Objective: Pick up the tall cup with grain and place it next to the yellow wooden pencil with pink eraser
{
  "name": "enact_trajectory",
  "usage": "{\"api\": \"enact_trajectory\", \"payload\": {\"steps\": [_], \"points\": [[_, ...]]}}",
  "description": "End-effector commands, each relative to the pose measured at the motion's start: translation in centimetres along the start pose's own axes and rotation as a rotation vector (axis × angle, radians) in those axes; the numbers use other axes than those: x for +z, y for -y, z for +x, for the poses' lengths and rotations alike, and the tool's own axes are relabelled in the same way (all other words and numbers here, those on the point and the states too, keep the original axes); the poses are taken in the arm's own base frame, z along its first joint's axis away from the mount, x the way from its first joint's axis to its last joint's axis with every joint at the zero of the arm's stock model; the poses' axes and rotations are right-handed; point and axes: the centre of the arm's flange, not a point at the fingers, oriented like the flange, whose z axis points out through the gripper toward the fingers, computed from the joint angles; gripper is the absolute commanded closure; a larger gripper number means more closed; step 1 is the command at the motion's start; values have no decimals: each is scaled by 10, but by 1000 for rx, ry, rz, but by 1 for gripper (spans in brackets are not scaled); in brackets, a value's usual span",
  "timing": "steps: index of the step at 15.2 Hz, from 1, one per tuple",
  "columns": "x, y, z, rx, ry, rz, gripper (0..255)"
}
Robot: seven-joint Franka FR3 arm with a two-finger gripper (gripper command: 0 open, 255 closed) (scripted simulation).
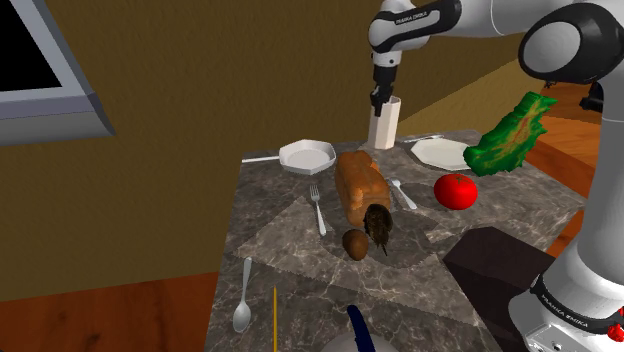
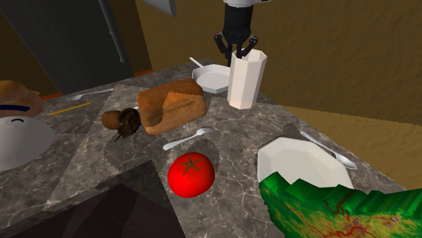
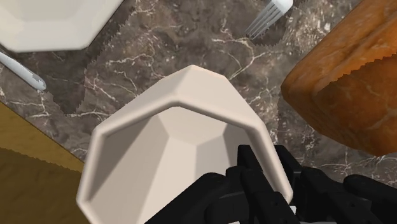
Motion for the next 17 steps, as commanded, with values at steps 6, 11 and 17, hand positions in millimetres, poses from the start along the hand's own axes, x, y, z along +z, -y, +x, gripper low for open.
{"api": "enact_trajectory", "payload": {"steps": [6,11,17], "points": [[-38,2,1,0,-1,0,255],[-64,3,1,0,-1,0,255],[-96,3,2,0,-1,0,255]]}}
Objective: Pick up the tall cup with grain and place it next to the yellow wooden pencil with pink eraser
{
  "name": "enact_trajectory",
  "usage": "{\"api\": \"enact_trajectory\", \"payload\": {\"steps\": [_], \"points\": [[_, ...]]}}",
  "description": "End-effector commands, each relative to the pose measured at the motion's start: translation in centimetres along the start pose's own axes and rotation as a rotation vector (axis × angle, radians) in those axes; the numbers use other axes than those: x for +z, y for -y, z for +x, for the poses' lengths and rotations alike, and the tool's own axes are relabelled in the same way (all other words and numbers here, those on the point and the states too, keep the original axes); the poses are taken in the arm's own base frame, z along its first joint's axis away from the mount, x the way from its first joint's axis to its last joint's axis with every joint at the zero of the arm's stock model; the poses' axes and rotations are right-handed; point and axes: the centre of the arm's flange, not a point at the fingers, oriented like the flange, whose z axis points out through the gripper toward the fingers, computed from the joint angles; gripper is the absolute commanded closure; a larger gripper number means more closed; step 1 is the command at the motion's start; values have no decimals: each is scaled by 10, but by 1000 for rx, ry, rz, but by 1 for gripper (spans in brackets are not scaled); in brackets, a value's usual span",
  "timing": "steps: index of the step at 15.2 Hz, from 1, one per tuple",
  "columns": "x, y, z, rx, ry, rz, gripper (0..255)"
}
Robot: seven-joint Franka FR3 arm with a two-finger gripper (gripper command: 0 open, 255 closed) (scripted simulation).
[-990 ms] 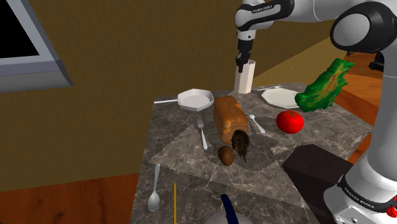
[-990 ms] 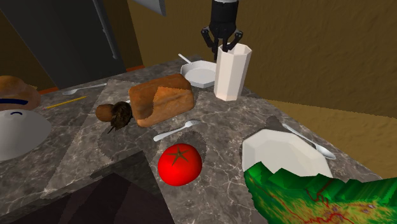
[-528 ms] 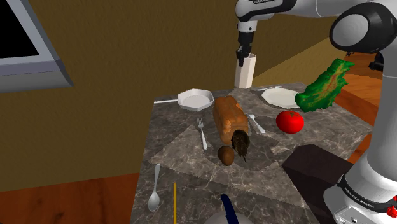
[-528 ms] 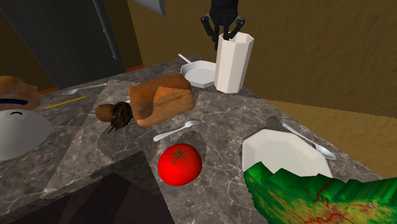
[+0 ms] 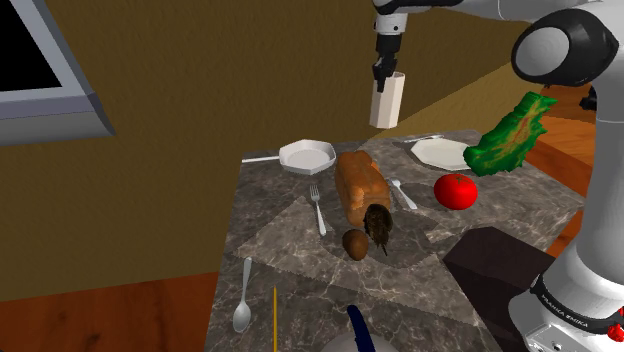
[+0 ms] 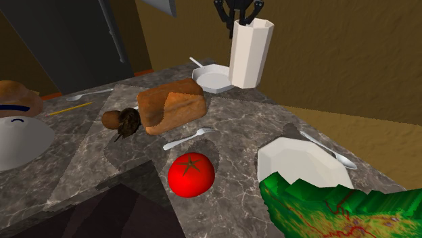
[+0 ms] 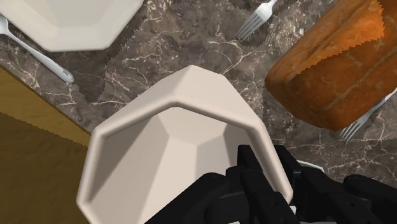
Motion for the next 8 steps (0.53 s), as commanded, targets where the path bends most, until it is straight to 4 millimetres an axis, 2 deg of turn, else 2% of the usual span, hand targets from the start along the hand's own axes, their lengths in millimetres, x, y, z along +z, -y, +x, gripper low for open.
{"api": "enact_trajectory", "payload": {"steps": [1,8], "points": [[-11,0,1,0,0,0,255],[-48,1,2,0,0,0,255]]}}
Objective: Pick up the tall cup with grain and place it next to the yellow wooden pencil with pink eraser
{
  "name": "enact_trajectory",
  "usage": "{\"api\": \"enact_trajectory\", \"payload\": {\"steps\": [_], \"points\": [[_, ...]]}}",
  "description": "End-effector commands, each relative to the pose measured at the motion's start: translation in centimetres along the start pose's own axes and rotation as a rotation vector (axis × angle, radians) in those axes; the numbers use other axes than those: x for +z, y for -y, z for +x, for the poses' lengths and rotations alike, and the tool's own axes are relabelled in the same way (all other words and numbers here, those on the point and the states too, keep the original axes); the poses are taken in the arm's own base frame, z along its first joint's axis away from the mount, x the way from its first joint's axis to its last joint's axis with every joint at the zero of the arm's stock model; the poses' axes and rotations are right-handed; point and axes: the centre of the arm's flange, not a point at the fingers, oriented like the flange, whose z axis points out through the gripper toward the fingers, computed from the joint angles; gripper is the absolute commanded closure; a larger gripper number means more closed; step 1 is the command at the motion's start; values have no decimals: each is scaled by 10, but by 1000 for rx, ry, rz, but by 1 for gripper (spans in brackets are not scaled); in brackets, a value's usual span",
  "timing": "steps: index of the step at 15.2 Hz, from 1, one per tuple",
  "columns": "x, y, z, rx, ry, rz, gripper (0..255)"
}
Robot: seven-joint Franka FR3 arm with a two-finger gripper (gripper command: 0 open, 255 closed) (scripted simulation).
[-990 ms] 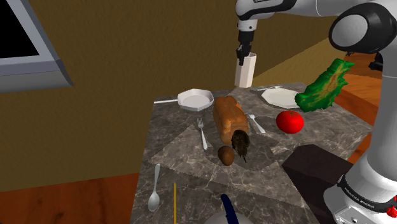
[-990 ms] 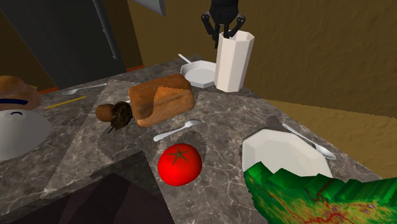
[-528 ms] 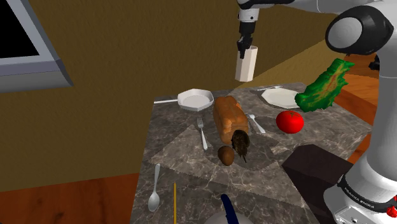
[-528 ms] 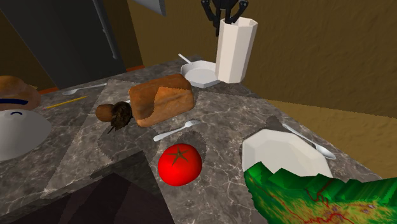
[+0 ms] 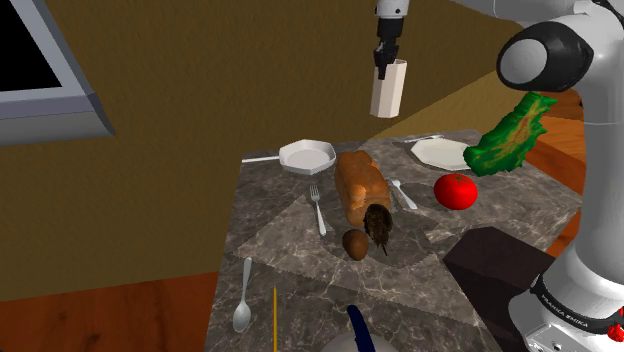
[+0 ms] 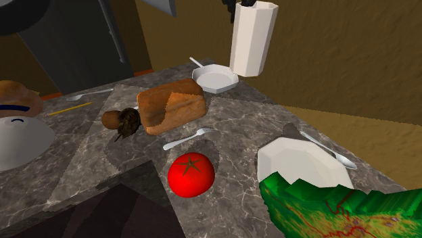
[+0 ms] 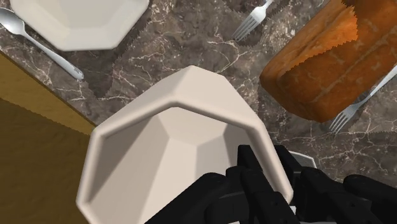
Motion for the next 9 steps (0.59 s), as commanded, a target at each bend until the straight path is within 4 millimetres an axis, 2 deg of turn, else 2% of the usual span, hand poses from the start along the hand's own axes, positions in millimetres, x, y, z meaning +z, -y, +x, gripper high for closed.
{"api": "enact_trajectory", "payload": {"steps": [1,5,9], "points": [[-11,1,0,0,0,0,255],[-29,1,0,0,0,0,255],[-28,50,-19,0,0,0,255]]}}
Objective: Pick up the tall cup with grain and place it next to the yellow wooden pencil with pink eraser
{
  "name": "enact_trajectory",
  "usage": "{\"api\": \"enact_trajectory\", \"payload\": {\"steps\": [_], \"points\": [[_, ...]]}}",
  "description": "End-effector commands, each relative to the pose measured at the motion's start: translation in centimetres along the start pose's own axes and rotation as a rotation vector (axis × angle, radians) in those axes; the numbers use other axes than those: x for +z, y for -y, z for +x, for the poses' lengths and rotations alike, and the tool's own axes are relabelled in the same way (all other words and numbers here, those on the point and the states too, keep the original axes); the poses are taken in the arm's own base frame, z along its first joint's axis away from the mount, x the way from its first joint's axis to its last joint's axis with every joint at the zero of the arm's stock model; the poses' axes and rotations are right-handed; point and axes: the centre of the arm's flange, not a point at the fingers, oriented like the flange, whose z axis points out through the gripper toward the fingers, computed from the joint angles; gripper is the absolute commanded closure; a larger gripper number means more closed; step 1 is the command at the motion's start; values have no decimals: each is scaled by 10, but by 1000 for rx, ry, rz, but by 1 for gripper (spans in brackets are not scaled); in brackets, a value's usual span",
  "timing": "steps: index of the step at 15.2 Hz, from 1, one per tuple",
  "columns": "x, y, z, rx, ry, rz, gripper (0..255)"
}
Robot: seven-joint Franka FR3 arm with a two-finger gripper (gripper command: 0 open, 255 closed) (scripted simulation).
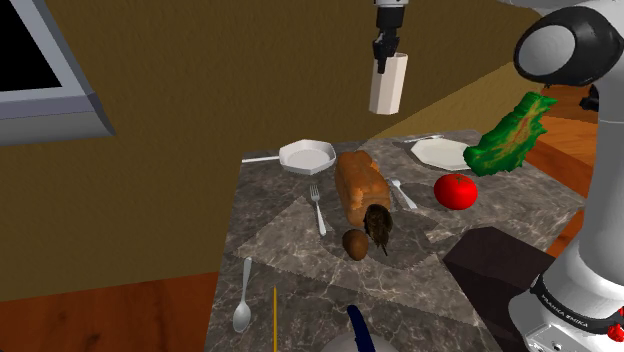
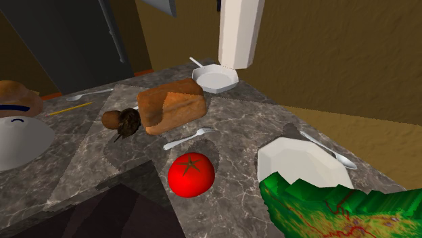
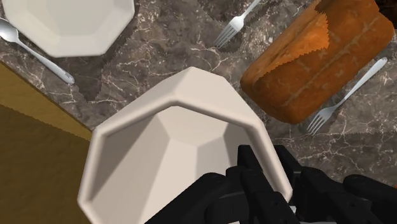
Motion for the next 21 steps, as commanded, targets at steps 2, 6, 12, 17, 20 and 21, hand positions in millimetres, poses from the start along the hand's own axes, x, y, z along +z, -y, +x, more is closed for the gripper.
{"api": "enact_trajectory", "payload": {"steps": [2,6,12,17,20,21], "points": [[0,37,-16,0,-1,-1,255],[0,86,-35,0,-1,-1,255],[1,159,-65,0,-1,-1,255],[2,221,-89,0,-1,-1,255],[2,257,-104,0,-1,-1,255],[2,270,-109,0,-1,-1,255]]}}
